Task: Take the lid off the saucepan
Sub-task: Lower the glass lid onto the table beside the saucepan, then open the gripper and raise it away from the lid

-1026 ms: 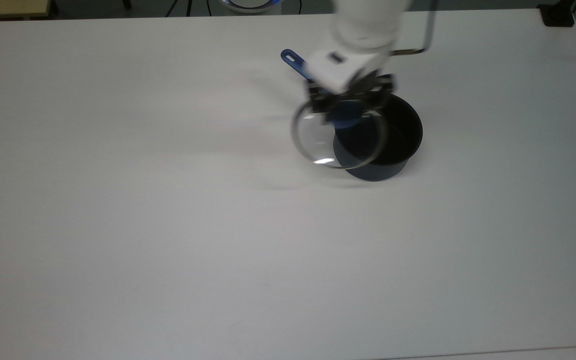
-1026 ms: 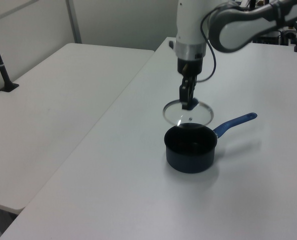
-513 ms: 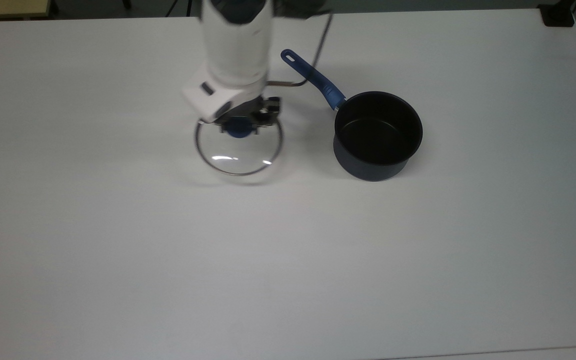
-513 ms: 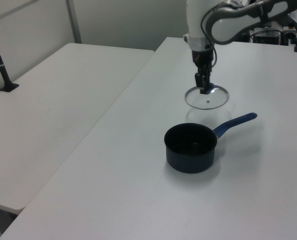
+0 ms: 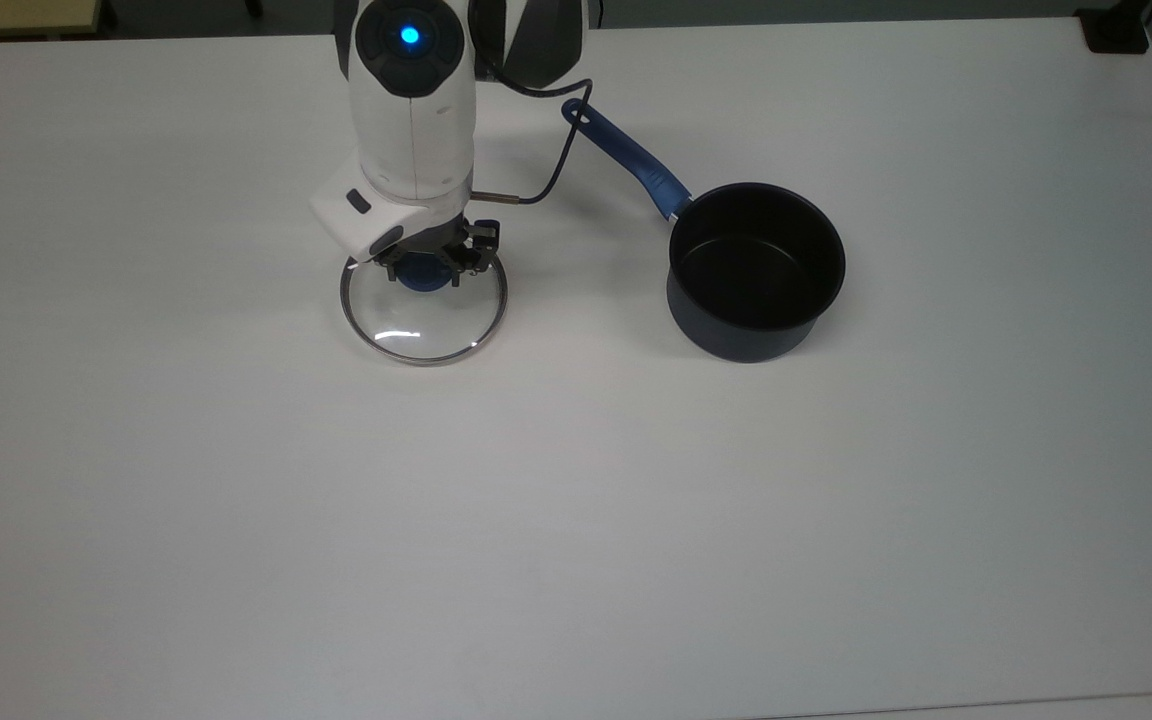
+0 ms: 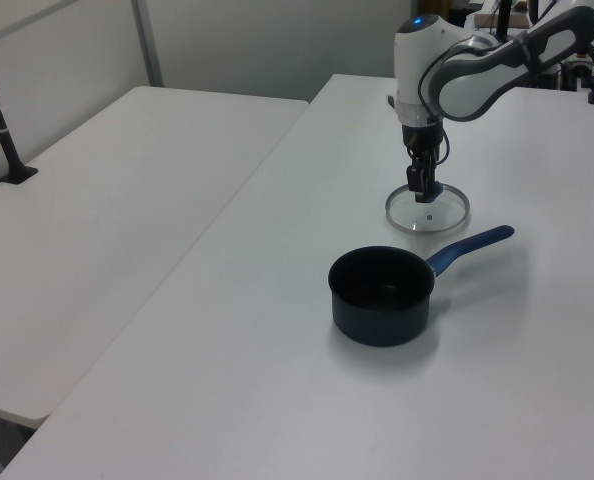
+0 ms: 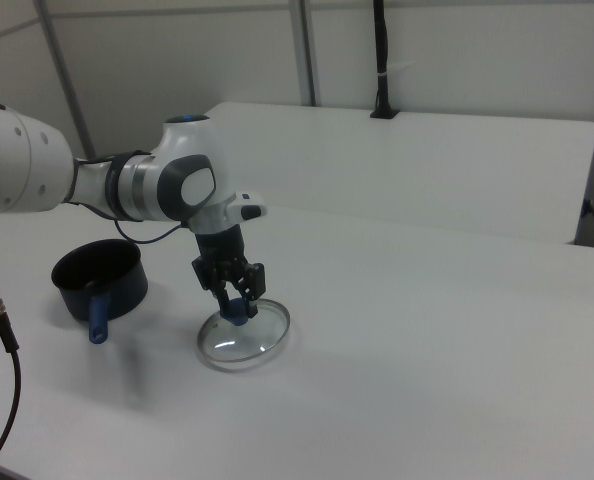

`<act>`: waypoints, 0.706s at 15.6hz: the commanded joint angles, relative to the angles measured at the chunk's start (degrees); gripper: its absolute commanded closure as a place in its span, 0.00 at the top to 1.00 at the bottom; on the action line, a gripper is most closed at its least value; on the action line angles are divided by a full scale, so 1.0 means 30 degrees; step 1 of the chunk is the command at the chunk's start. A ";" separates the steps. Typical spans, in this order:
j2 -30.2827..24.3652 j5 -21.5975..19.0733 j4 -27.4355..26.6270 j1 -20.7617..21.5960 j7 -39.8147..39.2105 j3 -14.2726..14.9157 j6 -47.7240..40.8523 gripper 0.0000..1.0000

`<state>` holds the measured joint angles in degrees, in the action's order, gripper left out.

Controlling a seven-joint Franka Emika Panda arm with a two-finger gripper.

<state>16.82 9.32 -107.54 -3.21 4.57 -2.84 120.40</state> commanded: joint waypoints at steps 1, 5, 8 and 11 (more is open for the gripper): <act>-0.0422 0.0233 -0.0776 -0.0103 -0.0087 -0.0079 0.0268 1.00; -0.1061 0.0233 -0.0194 0.0072 0.0233 -0.0079 -0.1015 1.00; -0.1823 0.0175 0.2322 0.0919 0.0995 -0.0167 -0.4761 1.00; -0.3490 -0.0088 0.2770 0.1332 0.1143 -0.0167 -0.5827 1.00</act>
<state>12.14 9.31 -99.99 -1.00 6.25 -3.39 106.80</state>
